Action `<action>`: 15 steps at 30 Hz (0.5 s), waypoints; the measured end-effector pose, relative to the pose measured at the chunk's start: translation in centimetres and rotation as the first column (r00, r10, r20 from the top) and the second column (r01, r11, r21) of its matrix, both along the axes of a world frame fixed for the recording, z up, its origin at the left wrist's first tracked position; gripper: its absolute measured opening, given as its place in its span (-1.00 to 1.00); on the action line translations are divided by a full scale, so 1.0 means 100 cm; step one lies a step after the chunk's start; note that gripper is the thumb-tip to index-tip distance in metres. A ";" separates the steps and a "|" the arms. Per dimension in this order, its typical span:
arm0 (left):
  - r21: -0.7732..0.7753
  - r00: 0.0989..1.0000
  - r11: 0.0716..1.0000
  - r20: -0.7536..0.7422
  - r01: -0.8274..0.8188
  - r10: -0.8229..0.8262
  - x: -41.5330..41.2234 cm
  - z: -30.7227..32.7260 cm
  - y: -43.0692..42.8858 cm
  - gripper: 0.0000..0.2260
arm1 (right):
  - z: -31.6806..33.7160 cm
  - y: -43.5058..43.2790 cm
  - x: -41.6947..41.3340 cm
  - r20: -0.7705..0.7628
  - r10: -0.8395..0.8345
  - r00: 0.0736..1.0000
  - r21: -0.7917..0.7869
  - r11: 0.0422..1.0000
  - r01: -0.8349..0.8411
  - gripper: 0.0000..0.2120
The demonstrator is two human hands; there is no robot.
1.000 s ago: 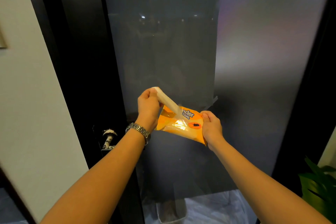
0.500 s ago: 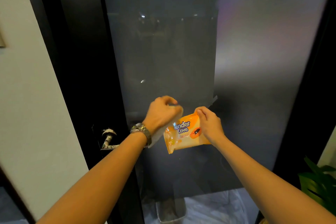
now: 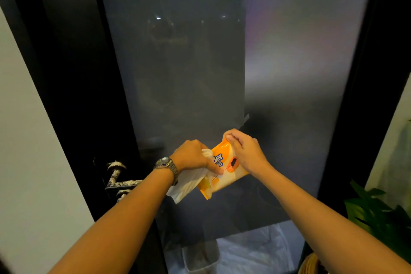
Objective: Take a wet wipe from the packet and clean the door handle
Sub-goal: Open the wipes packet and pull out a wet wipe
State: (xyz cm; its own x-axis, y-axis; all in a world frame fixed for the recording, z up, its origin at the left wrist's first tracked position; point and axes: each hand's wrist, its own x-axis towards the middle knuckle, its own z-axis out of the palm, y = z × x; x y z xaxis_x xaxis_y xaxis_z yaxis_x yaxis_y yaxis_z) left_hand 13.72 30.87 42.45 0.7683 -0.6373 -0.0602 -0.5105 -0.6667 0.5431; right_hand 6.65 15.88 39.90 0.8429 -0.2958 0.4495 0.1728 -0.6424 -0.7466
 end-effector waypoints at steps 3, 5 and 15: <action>0.044 1.000 0.999 -0.012 0.022 -0.022 0.003 -0.002 -0.005 -0.62 | -0.005 -0.007 -0.005 -0.003 -0.028 1.000 -0.003 1.000 0.028 -0.76; 0.087 0.999 0.996 -0.014 0.033 -0.032 0.005 -0.004 -0.008 -0.62 | -0.008 -0.012 -0.008 -0.010 -0.046 0.999 0.008 0.999 0.046 -0.77; -0.020 0.993 0.994 -0.060 0.104 -0.105 -0.001 -0.011 -0.033 -0.70 | -0.010 -0.039 -0.029 -0.027 -0.171 0.985 0.387 0.907 0.168 -0.81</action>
State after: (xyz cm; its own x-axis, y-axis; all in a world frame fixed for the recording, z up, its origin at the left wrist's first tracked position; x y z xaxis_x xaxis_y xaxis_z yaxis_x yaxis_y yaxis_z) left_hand 13.58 27.59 41.40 0.6923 -0.7156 -0.0933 -0.5427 -0.6015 0.5862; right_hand 3.71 11.93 38.91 0.7618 -0.5856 0.2771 0.0935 -0.3238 -0.9415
